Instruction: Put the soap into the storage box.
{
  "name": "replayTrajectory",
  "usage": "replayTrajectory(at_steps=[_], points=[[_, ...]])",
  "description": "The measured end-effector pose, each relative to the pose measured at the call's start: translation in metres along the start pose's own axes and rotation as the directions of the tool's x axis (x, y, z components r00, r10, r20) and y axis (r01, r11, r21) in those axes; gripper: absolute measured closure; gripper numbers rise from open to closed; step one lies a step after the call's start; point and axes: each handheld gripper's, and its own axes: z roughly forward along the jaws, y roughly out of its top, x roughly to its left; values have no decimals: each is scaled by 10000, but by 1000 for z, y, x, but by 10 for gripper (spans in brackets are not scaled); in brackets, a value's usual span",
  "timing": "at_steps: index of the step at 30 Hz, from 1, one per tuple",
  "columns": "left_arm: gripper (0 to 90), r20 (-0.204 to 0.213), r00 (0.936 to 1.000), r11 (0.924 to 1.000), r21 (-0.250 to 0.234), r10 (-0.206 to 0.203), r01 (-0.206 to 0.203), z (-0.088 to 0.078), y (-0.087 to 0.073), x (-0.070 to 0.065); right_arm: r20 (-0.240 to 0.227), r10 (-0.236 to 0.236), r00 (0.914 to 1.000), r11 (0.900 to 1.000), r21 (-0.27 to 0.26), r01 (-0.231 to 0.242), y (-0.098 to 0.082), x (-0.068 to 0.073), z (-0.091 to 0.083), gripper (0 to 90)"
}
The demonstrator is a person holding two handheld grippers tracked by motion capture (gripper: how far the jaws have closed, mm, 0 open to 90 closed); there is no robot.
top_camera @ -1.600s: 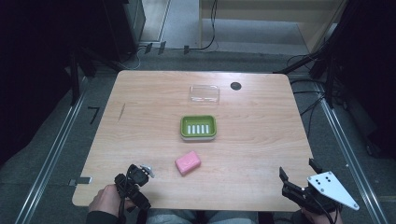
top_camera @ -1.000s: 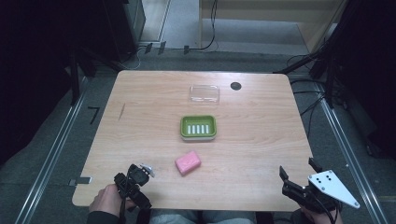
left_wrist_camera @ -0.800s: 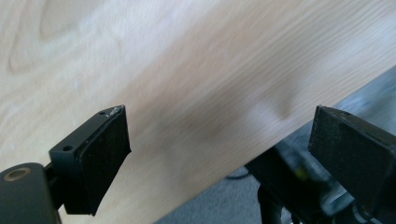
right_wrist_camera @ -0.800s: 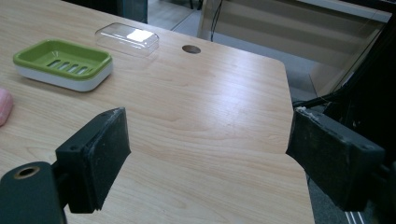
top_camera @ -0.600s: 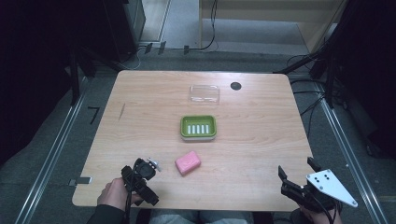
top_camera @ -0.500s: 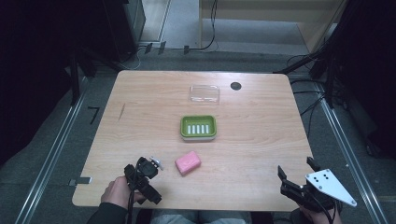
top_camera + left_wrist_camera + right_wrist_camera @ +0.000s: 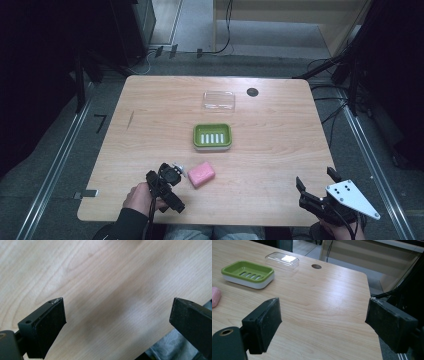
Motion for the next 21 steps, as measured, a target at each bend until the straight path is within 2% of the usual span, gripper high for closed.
replayTrajectory(at_steps=[8,17,21], points=[[9,111,9999,9999,-116,-33,35,1,11,-1,-50,2,10000,10000,0,-2,0,1,1,135],[6,132,9997,9996,-153,224,-222,1,23,-4,-41,-3,10000,10000,-42,3,0,0,0,135],[6,120,9990,9989,-201,419,-417,3,30,-9,-3,24,10000,10000,-67,-24,0,-1,-1,135]])
